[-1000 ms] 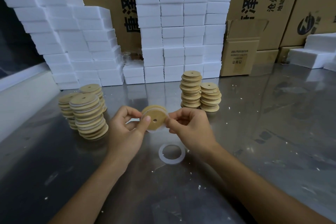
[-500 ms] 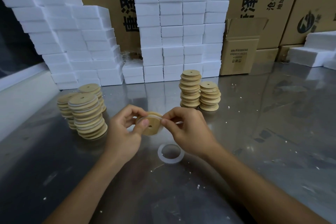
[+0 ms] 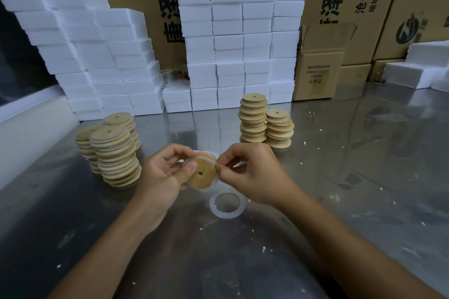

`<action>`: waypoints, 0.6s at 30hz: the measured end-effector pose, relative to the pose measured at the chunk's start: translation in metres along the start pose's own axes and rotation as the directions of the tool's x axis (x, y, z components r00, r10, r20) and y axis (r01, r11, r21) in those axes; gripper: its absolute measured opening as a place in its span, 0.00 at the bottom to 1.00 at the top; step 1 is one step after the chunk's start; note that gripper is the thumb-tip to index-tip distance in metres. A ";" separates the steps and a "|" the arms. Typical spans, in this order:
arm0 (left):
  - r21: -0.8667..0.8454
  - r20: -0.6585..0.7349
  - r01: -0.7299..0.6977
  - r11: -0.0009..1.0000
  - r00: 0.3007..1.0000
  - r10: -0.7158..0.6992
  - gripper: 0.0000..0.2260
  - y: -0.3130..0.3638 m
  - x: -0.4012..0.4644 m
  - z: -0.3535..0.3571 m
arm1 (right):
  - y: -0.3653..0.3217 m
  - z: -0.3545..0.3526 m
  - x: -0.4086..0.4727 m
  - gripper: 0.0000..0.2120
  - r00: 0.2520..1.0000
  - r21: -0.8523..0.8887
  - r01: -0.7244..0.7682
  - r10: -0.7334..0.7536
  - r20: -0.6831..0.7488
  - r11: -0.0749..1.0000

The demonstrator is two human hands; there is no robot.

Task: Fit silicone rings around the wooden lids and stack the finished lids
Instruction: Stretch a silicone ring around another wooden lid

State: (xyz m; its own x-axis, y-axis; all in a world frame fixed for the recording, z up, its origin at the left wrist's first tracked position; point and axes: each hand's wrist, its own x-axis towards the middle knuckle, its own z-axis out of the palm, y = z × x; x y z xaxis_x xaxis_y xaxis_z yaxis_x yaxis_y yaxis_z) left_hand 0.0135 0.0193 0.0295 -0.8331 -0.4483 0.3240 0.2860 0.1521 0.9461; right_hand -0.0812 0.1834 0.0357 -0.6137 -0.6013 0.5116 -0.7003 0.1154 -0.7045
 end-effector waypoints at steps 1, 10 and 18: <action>-0.019 -0.008 0.011 1.000 1.000 -0.011 0.09 0.000 0.000 0.001 | 0.001 0.000 0.000 0.03 1.000 0.020 -0.006 0.006 -0.005 1.000; -0.125 -0.091 0.080 0.989 0.992 -0.092 0.07 0.000 0.002 0.001 | 0.002 0.003 -0.002 0.05 0.991 0.192 -0.134 0.127 0.045 0.972; -0.236 -0.043 0.129 0.963 0.989 -0.143 0.05 0.000 0.004 -0.002 | 0.000 0.001 0.000 0.04 0.976 0.364 -0.219 0.209 0.067 0.905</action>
State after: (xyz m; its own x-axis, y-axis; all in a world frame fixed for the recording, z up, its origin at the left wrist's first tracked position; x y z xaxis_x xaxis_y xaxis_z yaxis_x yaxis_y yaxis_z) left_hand 0.0111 0.0162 0.0305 -0.8441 -0.5031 0.1853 0.2802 -0.1193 0.9525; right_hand -0.0806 0.1826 0.0355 -0.7207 -0.6158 0.3186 -0.3664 -0.0518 -0.9290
